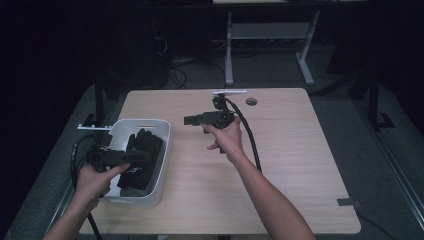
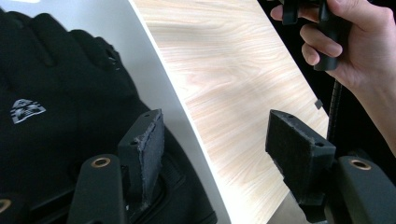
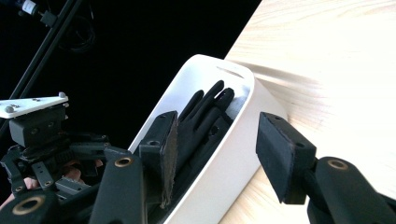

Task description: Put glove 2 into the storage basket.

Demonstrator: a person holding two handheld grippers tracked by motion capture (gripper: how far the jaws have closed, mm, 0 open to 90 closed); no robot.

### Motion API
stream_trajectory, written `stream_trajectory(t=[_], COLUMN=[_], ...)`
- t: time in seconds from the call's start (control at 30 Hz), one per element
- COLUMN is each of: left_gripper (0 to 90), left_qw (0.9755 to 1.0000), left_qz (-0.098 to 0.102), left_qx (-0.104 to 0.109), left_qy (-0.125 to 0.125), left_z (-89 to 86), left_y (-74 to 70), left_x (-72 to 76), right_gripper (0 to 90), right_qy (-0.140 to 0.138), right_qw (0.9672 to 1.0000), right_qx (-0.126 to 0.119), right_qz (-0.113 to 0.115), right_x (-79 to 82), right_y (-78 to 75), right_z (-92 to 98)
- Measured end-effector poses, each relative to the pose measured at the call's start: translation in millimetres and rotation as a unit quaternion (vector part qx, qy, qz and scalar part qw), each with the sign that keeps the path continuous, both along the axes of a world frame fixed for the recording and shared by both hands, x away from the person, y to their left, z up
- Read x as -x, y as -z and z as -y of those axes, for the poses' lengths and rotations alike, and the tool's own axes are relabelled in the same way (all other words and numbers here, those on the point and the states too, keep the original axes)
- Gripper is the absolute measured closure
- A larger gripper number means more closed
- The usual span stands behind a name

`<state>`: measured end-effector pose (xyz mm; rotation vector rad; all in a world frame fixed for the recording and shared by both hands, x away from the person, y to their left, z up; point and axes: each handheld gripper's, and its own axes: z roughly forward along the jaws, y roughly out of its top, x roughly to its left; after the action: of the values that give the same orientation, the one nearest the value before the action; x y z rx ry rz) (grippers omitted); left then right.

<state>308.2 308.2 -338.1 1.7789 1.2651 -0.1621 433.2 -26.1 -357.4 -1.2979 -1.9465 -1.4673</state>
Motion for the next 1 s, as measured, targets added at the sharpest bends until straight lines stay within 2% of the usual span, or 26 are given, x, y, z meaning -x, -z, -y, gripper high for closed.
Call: stream_trajectory(t=[0.37, 1.0], left_gripper=[35.3, 31.7], left_qw=[0.9998, 0.9991], left_qz=[0.003, 0.002], left_qx=[0.0, -0.006], left_qy=[0.02, 0.043], left_z=[16.8, 48.6], left_y=[-2.4, -4.1], left_x=[-5.2, -15.4], right_gripper=[47.9, 47.7], right_qy=[0.022, 0.045], right_qw=[0.9997, 0.9989], right_qx=[-0.004, -0.009], right_qz=[0.002, 0.005], right_x=[1.3, 6.2], right_y=[-2.2, -3.1], right_z=[29.2, 66.8])
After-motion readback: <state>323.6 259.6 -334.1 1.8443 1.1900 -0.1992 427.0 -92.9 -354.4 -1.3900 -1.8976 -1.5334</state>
